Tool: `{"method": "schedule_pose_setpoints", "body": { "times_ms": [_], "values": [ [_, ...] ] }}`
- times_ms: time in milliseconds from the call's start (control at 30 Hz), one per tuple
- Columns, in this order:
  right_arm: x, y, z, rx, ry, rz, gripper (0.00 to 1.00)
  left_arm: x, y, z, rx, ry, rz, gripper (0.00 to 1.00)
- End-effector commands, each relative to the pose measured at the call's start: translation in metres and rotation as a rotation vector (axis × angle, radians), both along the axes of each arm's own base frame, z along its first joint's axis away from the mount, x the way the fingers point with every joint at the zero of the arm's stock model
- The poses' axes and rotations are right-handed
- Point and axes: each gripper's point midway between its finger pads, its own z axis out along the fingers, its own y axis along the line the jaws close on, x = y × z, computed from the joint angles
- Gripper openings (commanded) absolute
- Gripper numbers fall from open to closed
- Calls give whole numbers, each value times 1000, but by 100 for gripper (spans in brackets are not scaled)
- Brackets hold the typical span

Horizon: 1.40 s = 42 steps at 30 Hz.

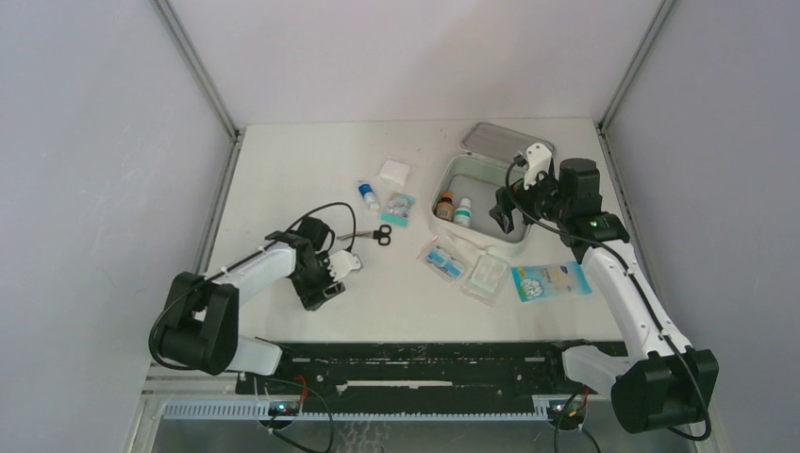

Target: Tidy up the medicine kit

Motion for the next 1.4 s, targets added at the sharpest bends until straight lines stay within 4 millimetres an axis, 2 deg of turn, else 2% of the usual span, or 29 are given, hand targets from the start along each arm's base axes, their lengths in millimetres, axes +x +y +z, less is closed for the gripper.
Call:
{"method": "schedule_pose_setpoints", "body": {
  "times_ms": [0, 133, 300, 500, 767, 900, 1000, 1267, 1367],
  "values": [
    [10, -4, 23, -10, -77, -12, 99, 7, -3, 5, -1, -8, -4, 65],
    [13, -7, 19, -10, -61, -19, 99, 8, -7, 2, -20, -3, -4, 58],
    [13, -6, 13, -8, -43, -14, 99, 21, -18, 1, -62, -14, 4, 51],
    [16, -7, 8, -4, -23, -21, 99, 39, -33, 9, -116, -40, -33, 41],
    [20, 3, 7, 47, -1, -17, 99, 60, -54, 23, -166, -72, -124, 32],
    [20, 24, 7, 115, 21, 31, 99, 72, -71, 41, -202, -99, -163, 31],
    [20, 43, 3, 178, 68, 69, 98, 81, -87, 63, -228, -136, -196, 31],
    [11, 116, -10, 383, 279, 251, 92, 97, -133, 131, -348, -241, -255, 31],
    [7, 142, -18, 459, 376, 302, 91, 94, -158, 156, -399, -286, -303, 31]
  ]
}}
